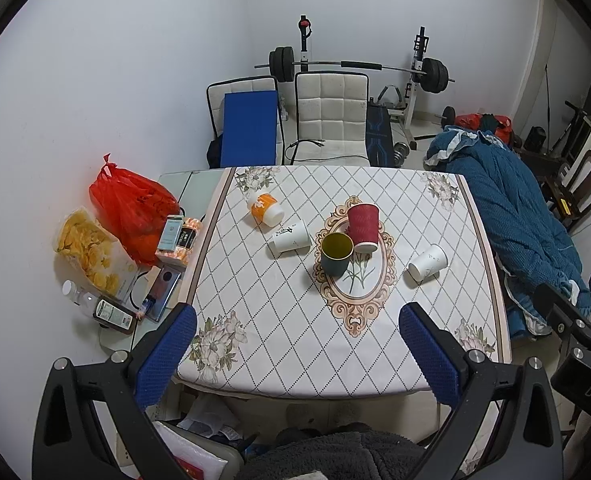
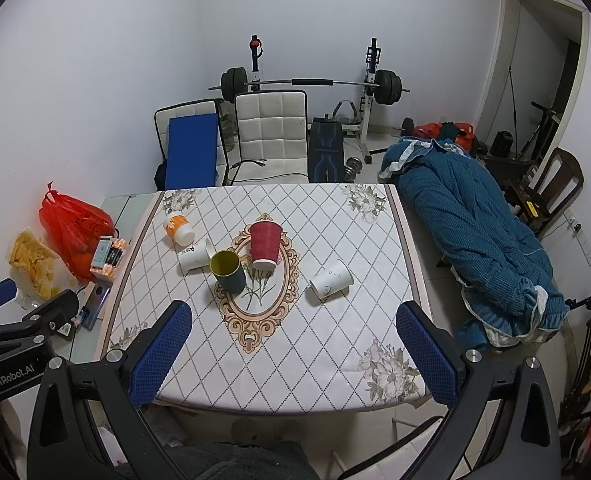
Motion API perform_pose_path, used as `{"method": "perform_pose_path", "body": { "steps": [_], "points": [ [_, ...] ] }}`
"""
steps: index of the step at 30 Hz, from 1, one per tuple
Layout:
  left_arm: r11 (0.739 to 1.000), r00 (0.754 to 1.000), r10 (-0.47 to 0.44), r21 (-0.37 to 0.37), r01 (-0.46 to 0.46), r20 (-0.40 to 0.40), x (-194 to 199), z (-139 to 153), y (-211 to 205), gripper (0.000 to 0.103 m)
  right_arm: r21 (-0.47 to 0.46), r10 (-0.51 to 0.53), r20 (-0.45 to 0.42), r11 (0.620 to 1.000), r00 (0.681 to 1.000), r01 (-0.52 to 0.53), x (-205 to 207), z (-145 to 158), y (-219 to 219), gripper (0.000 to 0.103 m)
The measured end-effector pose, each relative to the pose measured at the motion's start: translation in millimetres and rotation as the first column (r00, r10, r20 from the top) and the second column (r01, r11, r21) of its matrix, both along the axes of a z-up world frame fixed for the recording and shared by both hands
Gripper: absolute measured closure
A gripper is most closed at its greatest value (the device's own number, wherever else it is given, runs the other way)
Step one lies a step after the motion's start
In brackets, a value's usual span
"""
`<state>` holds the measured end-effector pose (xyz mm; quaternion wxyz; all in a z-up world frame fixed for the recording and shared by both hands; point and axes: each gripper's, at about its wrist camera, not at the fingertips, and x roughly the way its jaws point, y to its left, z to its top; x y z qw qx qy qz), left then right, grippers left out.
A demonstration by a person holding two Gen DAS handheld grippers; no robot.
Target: Flip cup upside down
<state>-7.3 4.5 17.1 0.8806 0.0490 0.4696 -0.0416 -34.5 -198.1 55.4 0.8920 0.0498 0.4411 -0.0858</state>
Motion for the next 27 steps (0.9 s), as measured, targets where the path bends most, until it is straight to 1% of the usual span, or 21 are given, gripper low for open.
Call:
{"method": "perform_pose_path", "body": {
  "steps": [6, 9, 11, 15, 17, 18, 19, 20, 21, 22, 23, 24, 27],
  "points": [
    [1.0, 1.0, 0.007, 0.0, -0.007, -0.008, 4.5, -2.9, 0.4, 0.0, 0.004, 0.002, -0.007, 1.0, 1.0, -0.002, 2.5, -3.9, 0.2, 0.0],
    [1.0, 1.0, 0.026, 0.009, -0.026, -0.007, 9.4, -8.2, 0.1, 0.0, 0.016, 0.003, -0.012, 1.0, 1.0, -0.003, 3.8, -10.7, -3.5, 0.0],
    [0.999, 0.999, 0.043, 0.027, -0.043, -0.009, 12.6, -16.8, -1.4, 0.0, 0.021, 0.004, -0.017, 1.0, 1.0, -0.004, 5.3, -14.0, -5.3, 0.0],
    [0.993, 0.995, 0.091, 0.074, -0.088, -0.037, 24.4, -45.6, -0.6, 0.0, 0.035, 0.016, -0.056, 0.999, 0.998, -0.014, 16.5, -35.9, -11.6, 0.0],
    [0.991, 0.992, 0.109, 0.083, -0.104, -0.061, 30.7, -61.6, 0.0, 0.0, 0.043, 0.031, -0.092, 0.999, 0.995, -0.028, 26.8, -55.1, -14.1, 0.0],
    [0.987, 0.987, 0.136, 0.104, -0.126, -0.09, 35.7, -75.3, 1.1, 0.0, 0.046, 0.038, -0.111, 0.998, 0.993, -0.033, 32.1, -65.3, -14.7, 0.0],
    [0.984, 0.983, 0.152, 0.109, -0.14, -0.107, 39.2, -84.7, 3.1, 0.0, 0.052, 0.048, -0.134, 0.998, 0.99, -0.041, 38.3, -77.8, -15.5, 0.0],
    [0.98, 0.978, 0.173, 0.121, -0.159, -0.115, 42.2, -93.7, 5.2, 0.0, 0.06, 0.06, -0.165, 0.997, 0.984, -0.051, 45.6, -94.4, -15.5, 0.0],
    [0.974, 0.972, 0.197, 0.14, -0.178, -0.131, 44.5, -102.3, 5.4, 0.0, 0.066, 0.072, -0.189, 0.996, 0.979, -0.06, 50.9, -106.8, -15.6, 0.0],
    [0.972, 0.967, 0.209, 0.143, -0.188, -0.144, 45.6, -107.5, 7.1, 0.0, 0.072, 0.082, -0.205, 0.995, 0.975, -0.068, 54.4, -116.0, -15.4, 0.0],
    [0.969, 0.962, 0.224, 0.14, -0.203, -0.155, 47.8, -114.2, 8.4, 0.0, 0.076, 0.095, -0.231, 0.994, 0.968, -0.079, 59.7, -130.2, -14.8, 0.0],
    [0.962, 0.954, 0.251, 0.153, -0.228, -0.16, 50.2, -123.3, 9.9, 0.0, 0.083, 0.113, -0.26, 0.992, 0.959, -0.094, 65.2, -145.5, -13.6, 0.0],
    [0.952, 0.937, 0.287, 0.167, -0.256, -0.199, 58.1, -145.0, 14.9, 0.0, 0.099, 0.148, -0.322, 0.988, 0.935, -0.122, 76.4, -183.5, -11.7, 0.0]
  ]
}}
